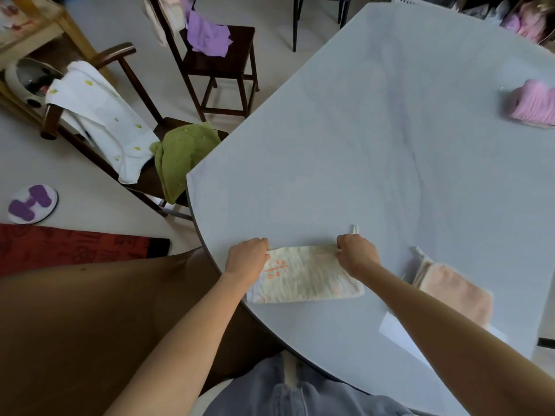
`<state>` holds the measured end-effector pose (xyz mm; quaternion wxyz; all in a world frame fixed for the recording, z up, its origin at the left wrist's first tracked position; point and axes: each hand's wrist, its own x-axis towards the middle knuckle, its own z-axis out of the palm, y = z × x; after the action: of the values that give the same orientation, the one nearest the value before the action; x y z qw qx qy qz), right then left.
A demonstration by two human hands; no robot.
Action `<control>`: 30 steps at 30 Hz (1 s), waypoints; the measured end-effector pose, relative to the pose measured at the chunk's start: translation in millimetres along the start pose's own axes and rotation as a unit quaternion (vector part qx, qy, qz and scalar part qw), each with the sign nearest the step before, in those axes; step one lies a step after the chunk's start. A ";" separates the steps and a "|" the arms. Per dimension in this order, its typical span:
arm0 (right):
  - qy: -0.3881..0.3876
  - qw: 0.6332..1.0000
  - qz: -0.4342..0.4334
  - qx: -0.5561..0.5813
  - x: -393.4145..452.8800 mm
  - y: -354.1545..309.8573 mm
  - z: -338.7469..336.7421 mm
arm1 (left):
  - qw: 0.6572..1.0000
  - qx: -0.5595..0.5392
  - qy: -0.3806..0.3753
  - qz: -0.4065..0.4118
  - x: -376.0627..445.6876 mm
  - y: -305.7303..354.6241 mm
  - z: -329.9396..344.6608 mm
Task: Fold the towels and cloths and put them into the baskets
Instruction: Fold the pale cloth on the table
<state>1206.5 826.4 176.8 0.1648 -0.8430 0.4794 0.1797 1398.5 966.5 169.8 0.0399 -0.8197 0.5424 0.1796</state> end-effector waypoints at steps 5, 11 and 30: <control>0.011 0.999 0.035 0.009 -0.7 -3.5 5.3 | 0.996 0.087 0.005 0.037 3.4 2.8 4.7; 0.139 0.990 0.024 0.004 -3.9 -2.1 23.0 | 0.986 0.046 0.157 0.018 -4.6 3.7 8.8; 0.134 0.981 -0.141 -0.015 -19.7 7.7 95.1 | 0.996 0.011 0.034 0.084 -32.9 11.1 78.2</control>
<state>1176.7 880.2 101.3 0.1099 -0.9211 0.3704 0.0473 1357.4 1011.1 109.4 0.0148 -0.7763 0.6124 0.1484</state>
